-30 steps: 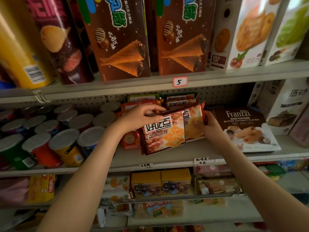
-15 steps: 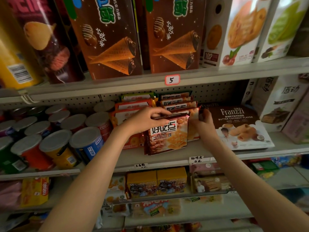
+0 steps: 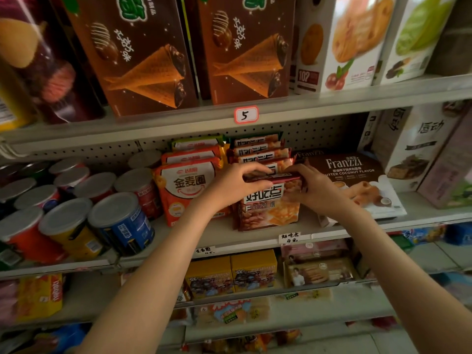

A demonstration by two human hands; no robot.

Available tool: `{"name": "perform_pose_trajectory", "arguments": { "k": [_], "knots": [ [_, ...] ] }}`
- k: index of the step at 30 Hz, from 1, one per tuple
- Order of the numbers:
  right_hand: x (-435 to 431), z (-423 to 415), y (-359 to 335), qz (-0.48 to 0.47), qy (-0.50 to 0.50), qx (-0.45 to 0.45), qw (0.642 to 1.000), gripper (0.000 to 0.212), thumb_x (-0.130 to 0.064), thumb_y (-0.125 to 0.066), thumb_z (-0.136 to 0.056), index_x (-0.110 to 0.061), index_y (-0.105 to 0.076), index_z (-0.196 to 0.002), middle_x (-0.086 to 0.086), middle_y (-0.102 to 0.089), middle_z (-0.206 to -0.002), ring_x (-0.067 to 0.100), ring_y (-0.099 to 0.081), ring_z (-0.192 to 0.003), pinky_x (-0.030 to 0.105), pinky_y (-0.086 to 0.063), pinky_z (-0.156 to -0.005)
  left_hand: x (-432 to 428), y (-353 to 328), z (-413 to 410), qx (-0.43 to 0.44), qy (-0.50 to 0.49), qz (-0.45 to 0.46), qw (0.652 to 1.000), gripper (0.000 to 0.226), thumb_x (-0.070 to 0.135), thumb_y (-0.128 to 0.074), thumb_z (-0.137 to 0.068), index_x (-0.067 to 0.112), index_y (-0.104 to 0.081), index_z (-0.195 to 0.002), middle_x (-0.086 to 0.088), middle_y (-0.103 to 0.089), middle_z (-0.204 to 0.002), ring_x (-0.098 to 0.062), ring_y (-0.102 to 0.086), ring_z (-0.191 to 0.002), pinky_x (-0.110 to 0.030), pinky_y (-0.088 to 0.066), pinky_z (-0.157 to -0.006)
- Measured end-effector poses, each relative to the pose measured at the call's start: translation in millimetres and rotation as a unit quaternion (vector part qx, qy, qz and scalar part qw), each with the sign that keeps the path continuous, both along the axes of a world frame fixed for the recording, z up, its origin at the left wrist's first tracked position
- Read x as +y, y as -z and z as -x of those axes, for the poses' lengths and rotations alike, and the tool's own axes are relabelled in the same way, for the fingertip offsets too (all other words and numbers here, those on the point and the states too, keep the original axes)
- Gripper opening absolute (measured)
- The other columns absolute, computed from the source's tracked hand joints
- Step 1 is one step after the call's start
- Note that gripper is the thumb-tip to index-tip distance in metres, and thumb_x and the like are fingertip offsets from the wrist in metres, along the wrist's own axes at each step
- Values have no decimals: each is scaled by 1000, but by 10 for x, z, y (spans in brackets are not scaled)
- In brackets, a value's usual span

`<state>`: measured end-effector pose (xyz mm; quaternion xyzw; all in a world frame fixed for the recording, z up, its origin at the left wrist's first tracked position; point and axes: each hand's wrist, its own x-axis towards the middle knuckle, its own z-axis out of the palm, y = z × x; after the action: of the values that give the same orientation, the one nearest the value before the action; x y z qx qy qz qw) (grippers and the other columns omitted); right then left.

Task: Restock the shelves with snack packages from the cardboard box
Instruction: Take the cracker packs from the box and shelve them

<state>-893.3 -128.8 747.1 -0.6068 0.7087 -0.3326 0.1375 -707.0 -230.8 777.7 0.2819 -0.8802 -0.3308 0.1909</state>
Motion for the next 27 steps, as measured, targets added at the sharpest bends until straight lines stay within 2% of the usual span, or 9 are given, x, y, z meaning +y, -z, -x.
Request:
{"name": "perform_pose_trajectory", "arguments": {
  "k": [4,6,9,13,15,17,19,22,27],
  "knots": [
    [-37,-34,38,22,17,-2,1000,60,-17,-77,-74,-15,-49,-128,4,-50,-121,19,-49,-111,24,-37,-88,102,130,-88,174,-133,16,976,21,33,-57,-92,23,-62,-109,19,-58,-99,11,-53,-90,-3,-42,-77],
    [-50,-42,53,32,24,-10,999,59,-16,-75,-75,-14,-48,-127,4,-50,-120,20,-49,-112,24,-36,-87,178,207,-136,215,-223,-7,951,19,36,-51,-95,20,-58,-103,16,-58,-94,8,-54,-85,-6,-43,-76],
    [-81,-43,98,43,34,-20,998,58,-15,-74,-76,-13,-46,-126,6,-49,-121,21,-47,-115,25,-35,-89,290,320,-192,177,-229,-95,953,29,44,-44,-96,19,-58,-91,15,-61,-85,8,-56,-74,-6,-43,-67],
    [-83,-85,129,54,60,-85,993,71,-10,-74,-76,-8,-32,-133,10,-38,-128,22,-37,-122,36,-37,-101,439,370,-144,152,-193,-182,952,18,48,-47,-93,34,-46,-105,30,-50,-93,8,-49,-86,-6,-34,-70],
    [-69,-108,131,49,34,-189,980,82,-11,-75,-76,-11,-21,-138,1,-42,-126,16,-42,-121,36,-44,-96,490,400,-87,145,-180,-170,958,21,44,-51,-93,35,-47,-111,28,-51,-98,9,-48,-91,-5,-34,-74],
    [-41,-155,127,22,29,-316,948,86,-14,-73,-79,-17,-15,-142,-11,-51,-115,7,-54,-106,27,-49,-84,504,455,-29,146,-179,-155,961,40,44,-54,-91,27,-43,-126,21,-53,-113,4,-48,-102,-11,-35,-85],
    [-32,-174,167,2,54,-370,928,79,-22,-74,-79,-21,-24,-140,-8,-58,-114,7,-58,-100,30,-51,-85,485,506,36,133,-191,-151,961,53,44,-55,-91,20,-38,-135,11,-52,-127,-4,-49,-114,-19,-36,-90],
    [-45,-177,244,-4,85,-390,917,57,-29,-76,-76,-23,-46,-125,-4,-65,-113,17,-62,-104,43,-51,-94,455,539,106,123,-214,-158,956,53,38,-53,-93,16,-35,-138,3,-51,-135,-14,-49,-123,-23,-38,-93],
    [-58,-195,260,14,82,-412,907,56,-23,-74,-79,-22,-44,-125,-2,-65,-114,17,-63,-105,41,-52,-92,445,533,119,141,-219,-167,951,48,34,-54,-93,18,-39,-136,4,-54,-132,-14,-51,-121,-24,-38,-93]
  ]
}}
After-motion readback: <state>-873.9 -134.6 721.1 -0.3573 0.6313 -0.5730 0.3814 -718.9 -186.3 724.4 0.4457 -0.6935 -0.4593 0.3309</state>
